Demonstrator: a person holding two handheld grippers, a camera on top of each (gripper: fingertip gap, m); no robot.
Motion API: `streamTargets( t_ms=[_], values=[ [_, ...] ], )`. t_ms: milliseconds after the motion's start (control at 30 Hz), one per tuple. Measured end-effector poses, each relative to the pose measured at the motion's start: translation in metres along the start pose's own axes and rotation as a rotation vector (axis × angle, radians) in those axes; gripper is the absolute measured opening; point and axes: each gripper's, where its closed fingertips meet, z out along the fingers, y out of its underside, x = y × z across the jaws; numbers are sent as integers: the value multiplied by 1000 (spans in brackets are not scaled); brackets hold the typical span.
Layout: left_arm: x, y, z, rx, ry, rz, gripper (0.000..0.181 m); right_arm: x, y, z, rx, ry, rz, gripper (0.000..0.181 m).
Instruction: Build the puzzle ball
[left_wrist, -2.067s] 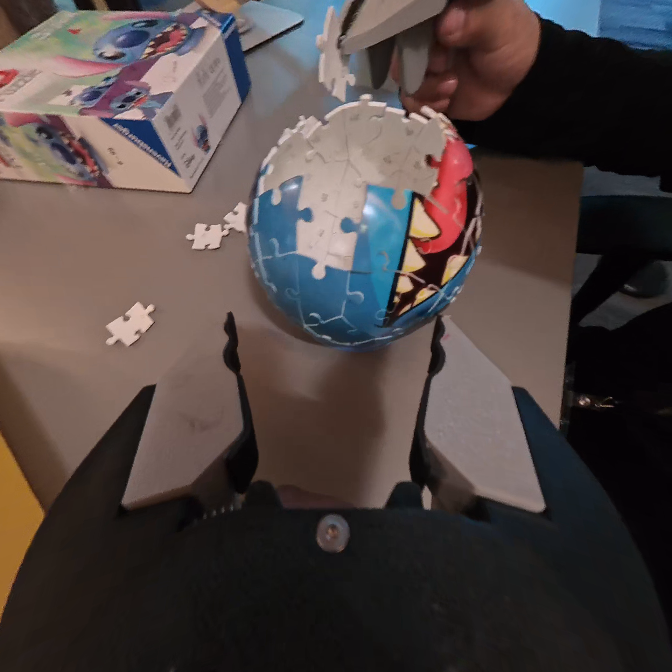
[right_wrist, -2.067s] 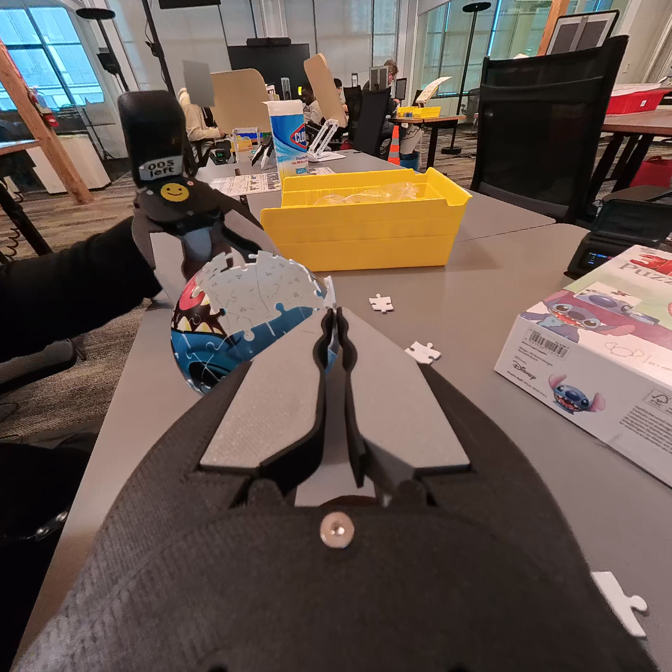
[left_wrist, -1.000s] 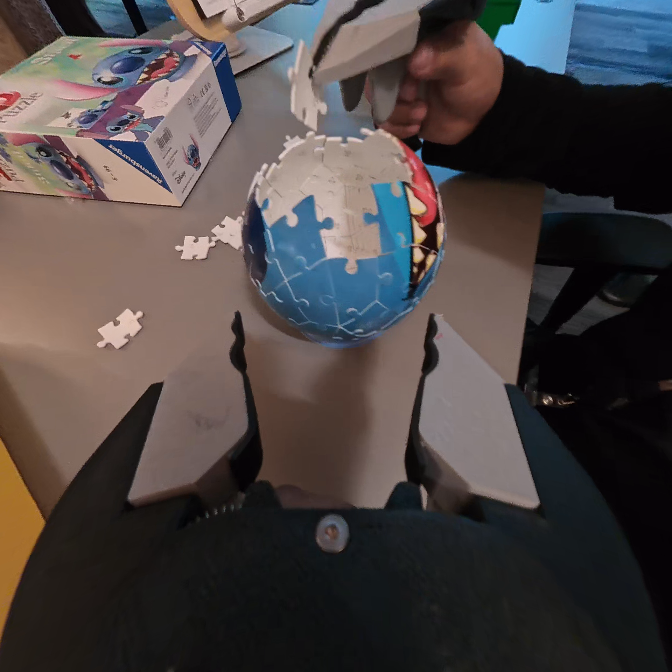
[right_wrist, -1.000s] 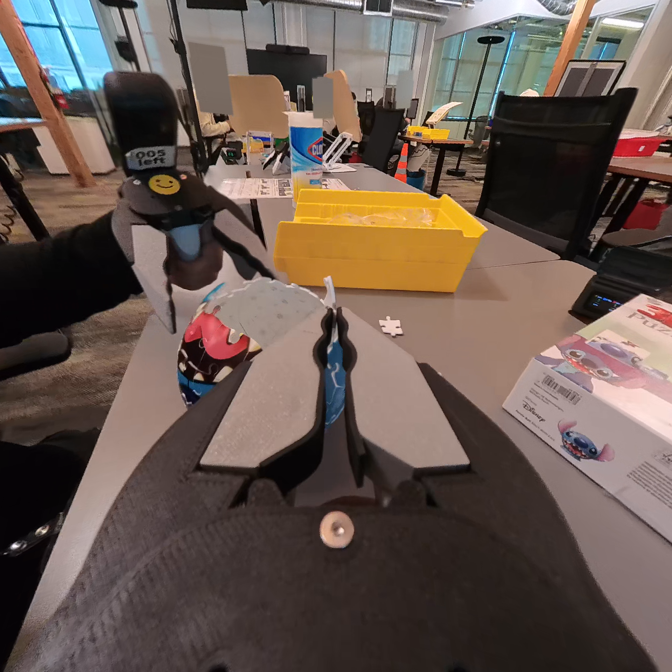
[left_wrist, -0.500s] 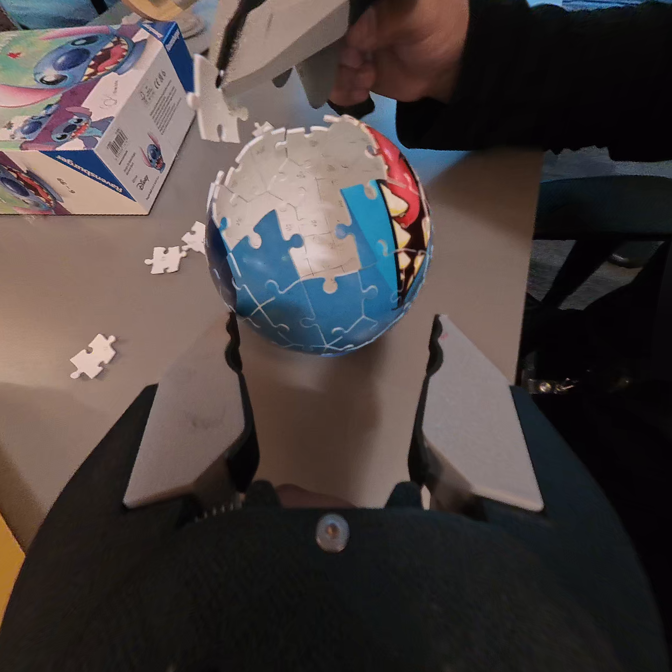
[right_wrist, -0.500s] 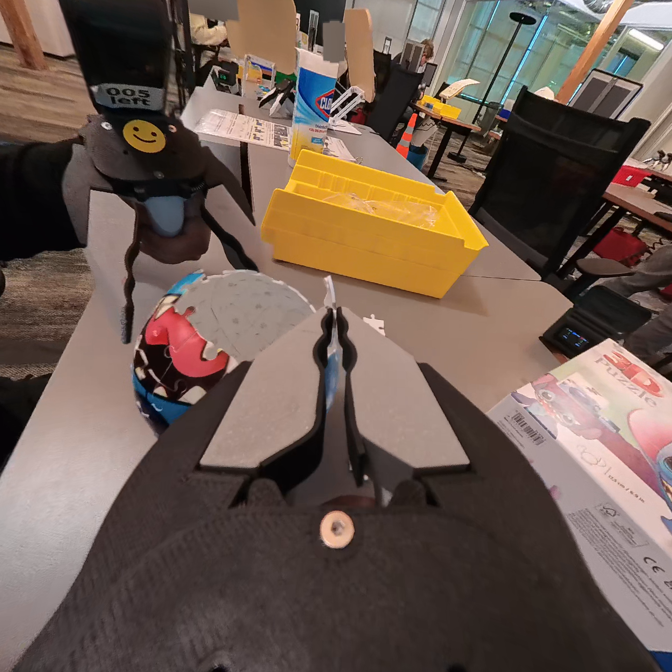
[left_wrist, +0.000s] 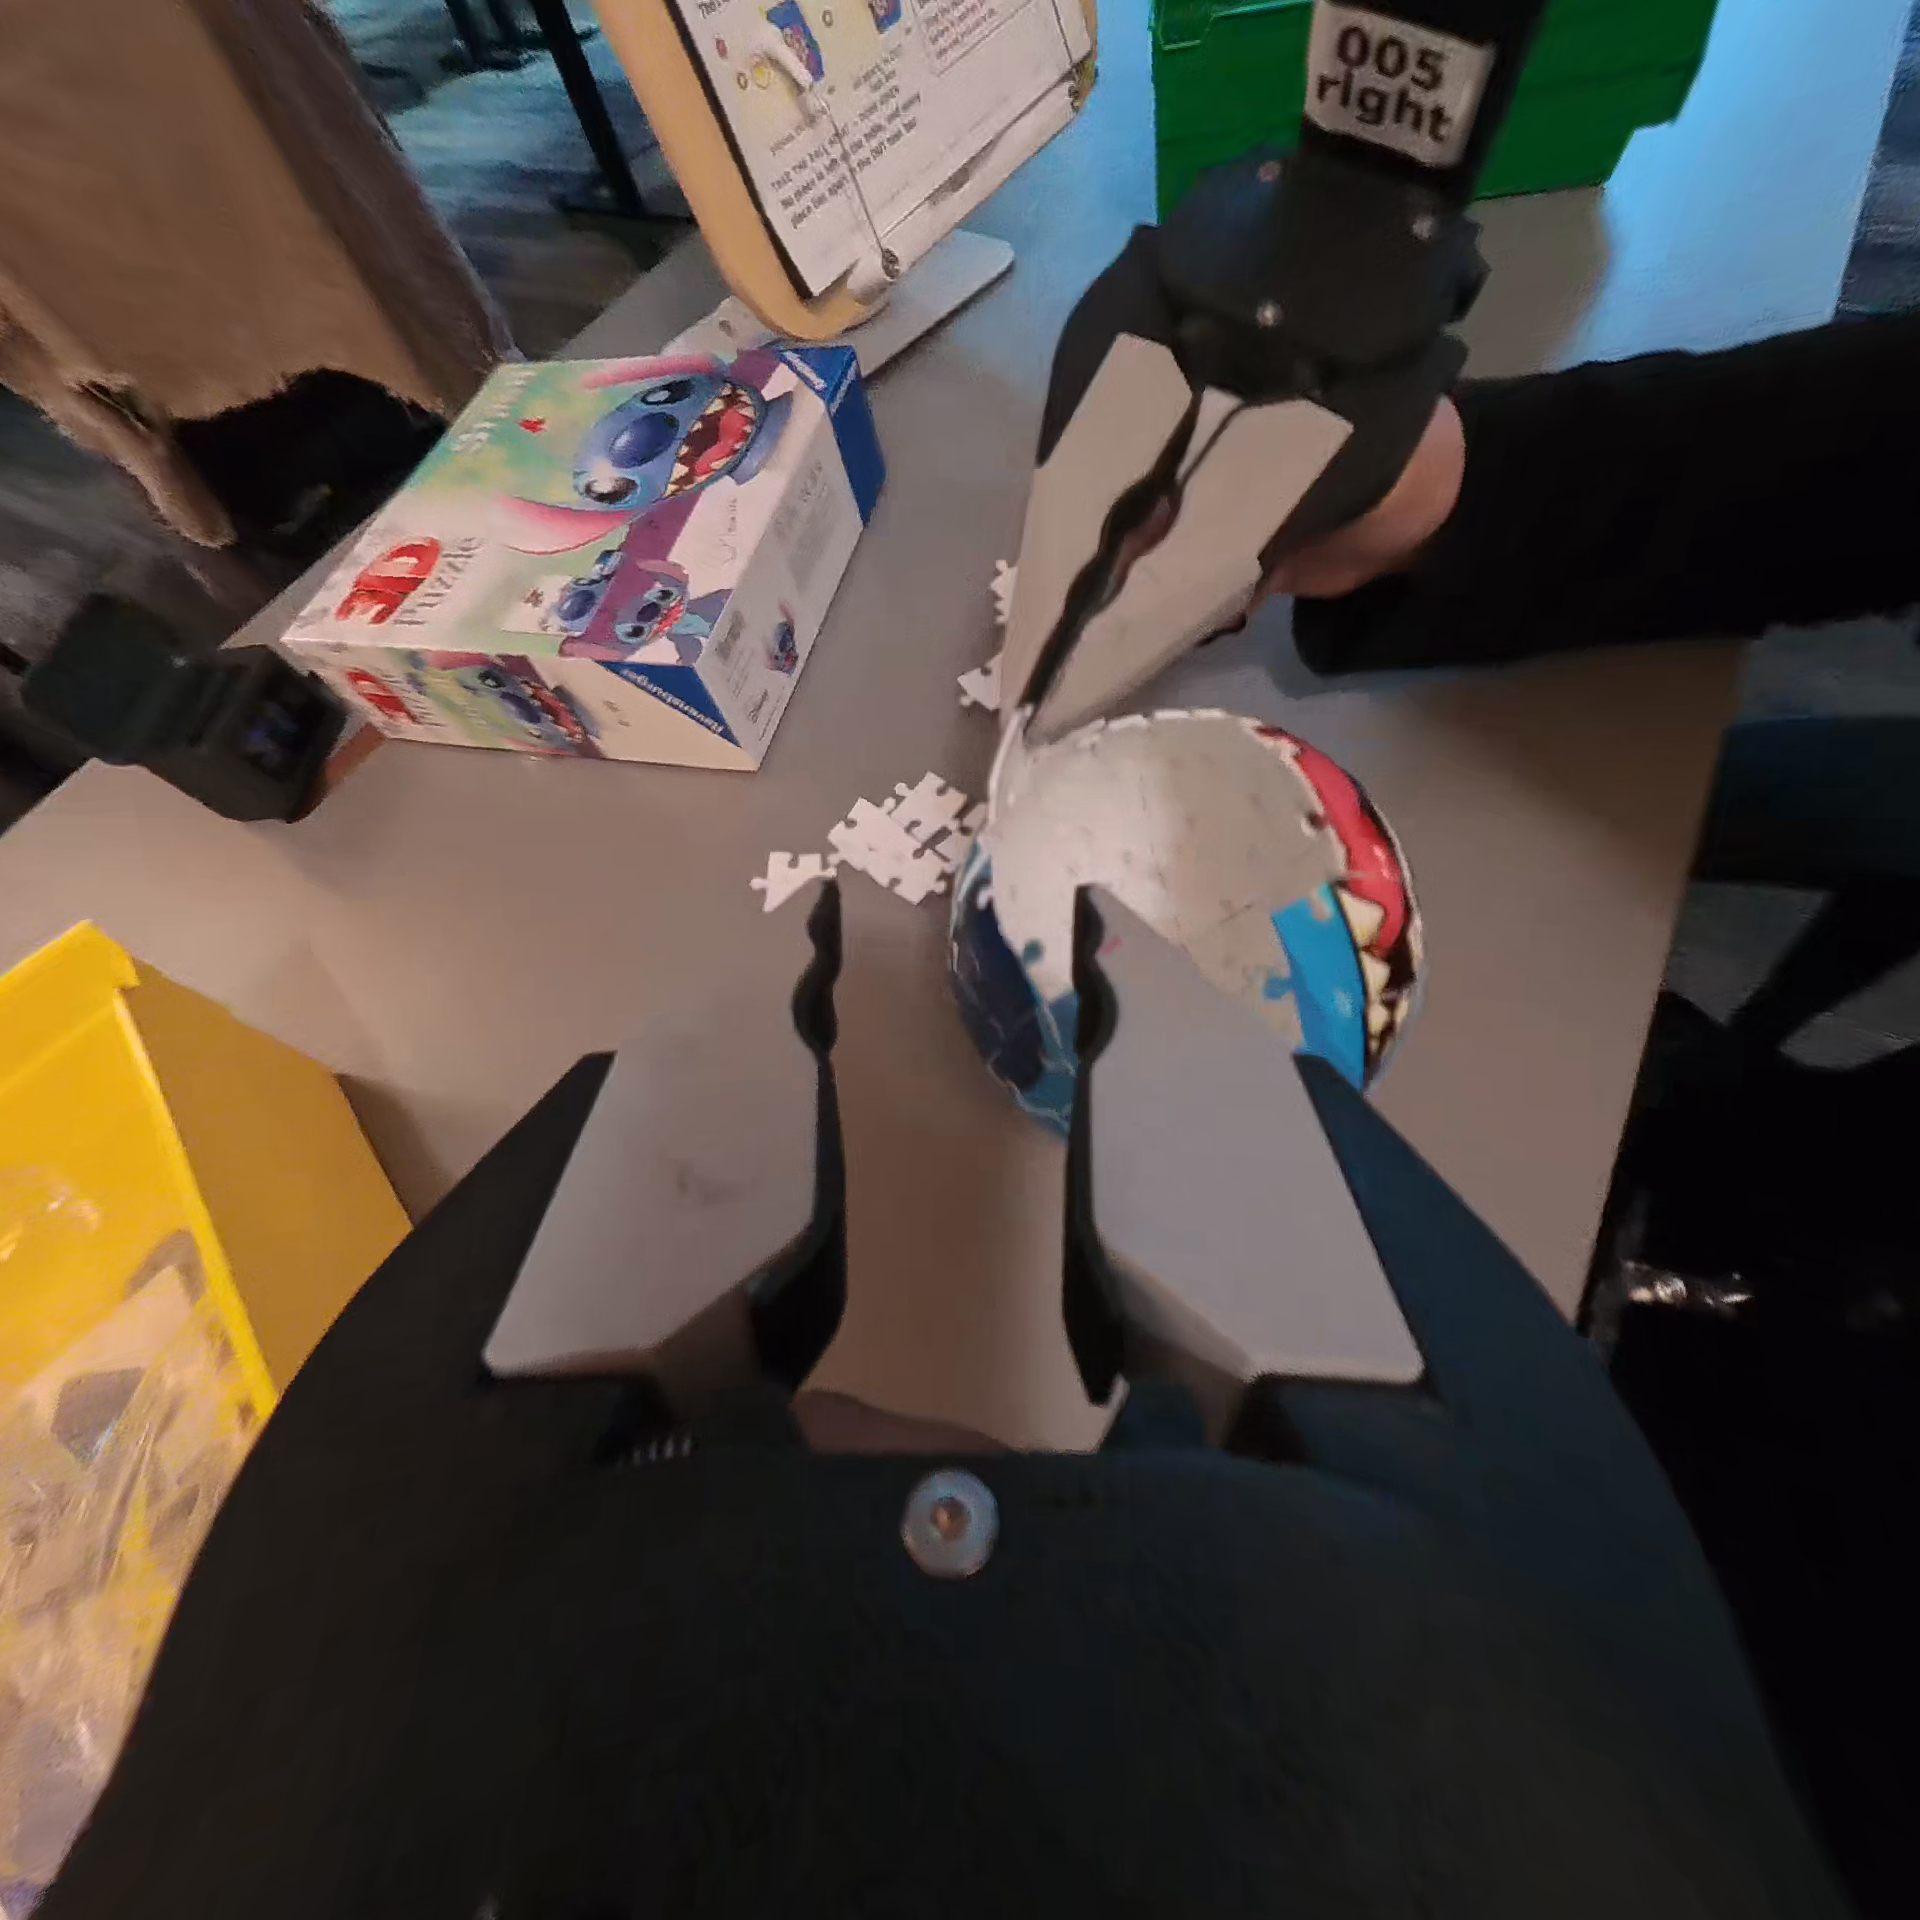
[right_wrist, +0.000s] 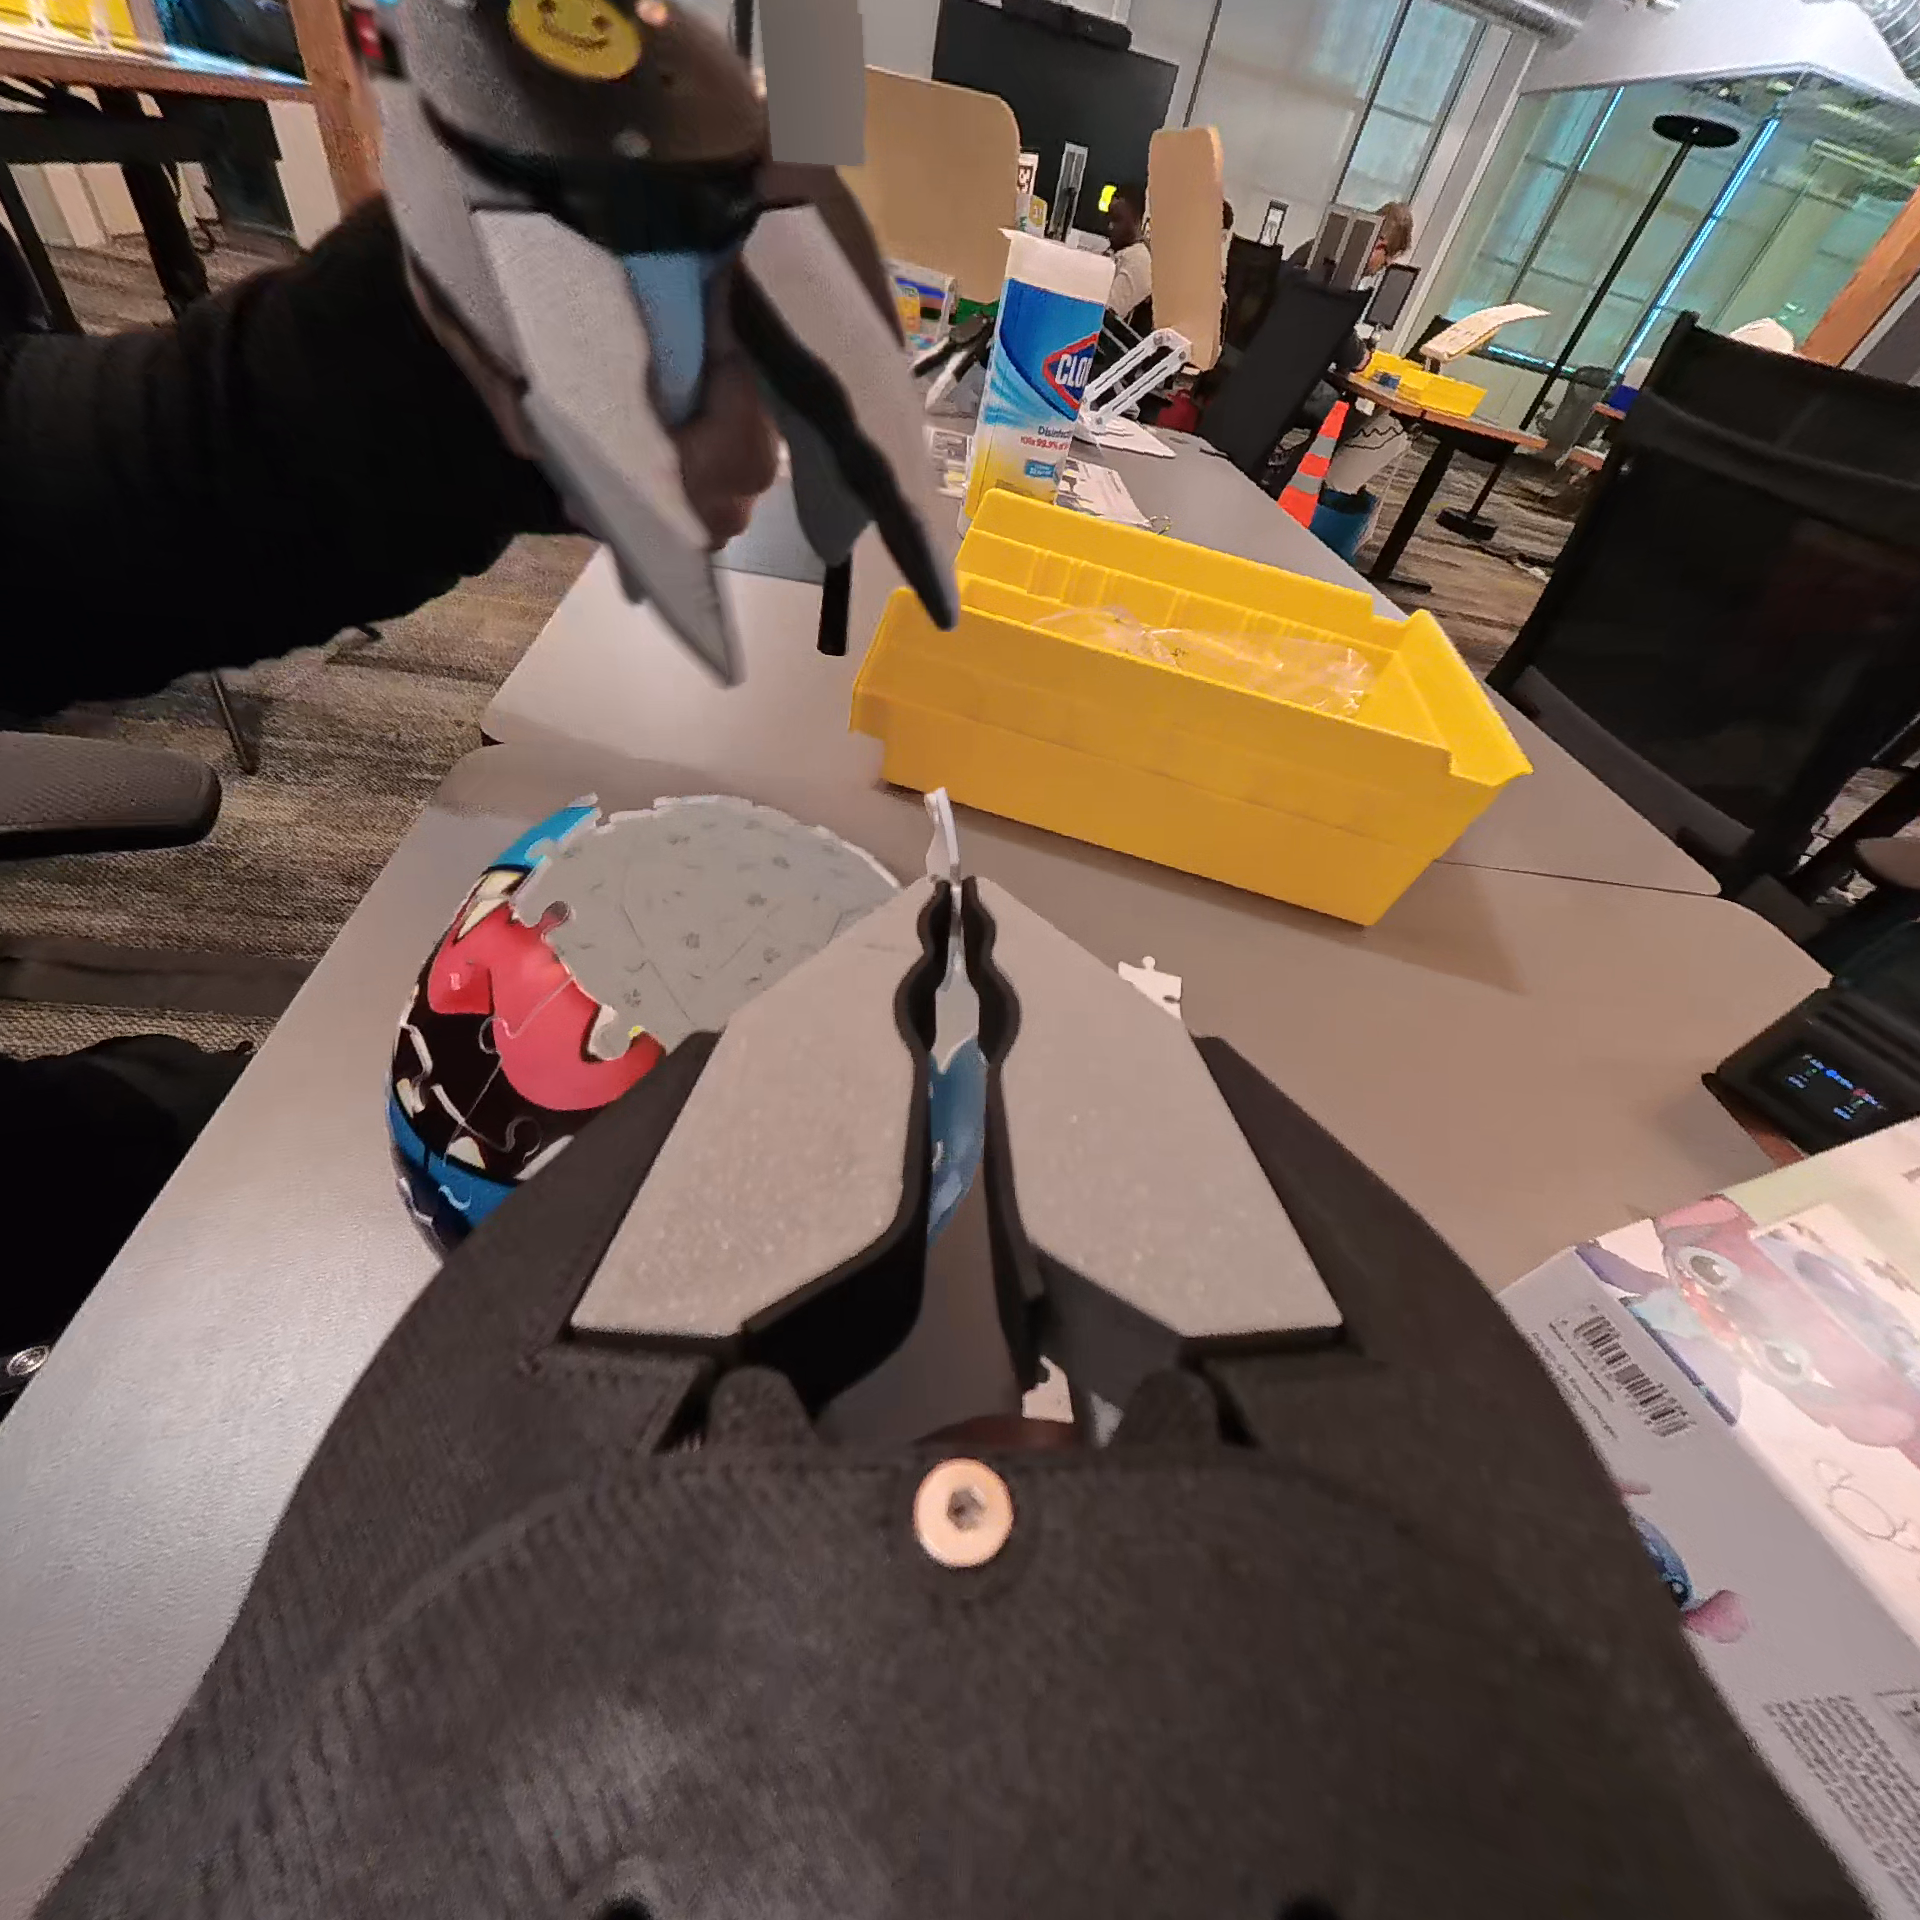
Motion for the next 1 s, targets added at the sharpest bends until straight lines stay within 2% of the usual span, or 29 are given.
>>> streamTargets(
  t_ms=[167, 267, 467, 700, 1000],
  values=[
    [-5, 5, 34, -150, 6, 59, 30, -1, 3, 2, -9, 6, -8, 0],
    [1, 8, 45, -193, 20, 112, 24, -2, 6, 3, -19, 7, -19, 0],
    [8, 1, 49, -186, 26, 150, 12, -4, 10, 4, -45, 12, -60, 0],
    [10, 5, 53, -219, 13, 206, 2, -2, 13, 4, -58, 37, -91, 0],
    [11, 7, 59, -248, -4, 251, 0, -1, 15, 4, -55, 43, -100, 0]
  ],
)
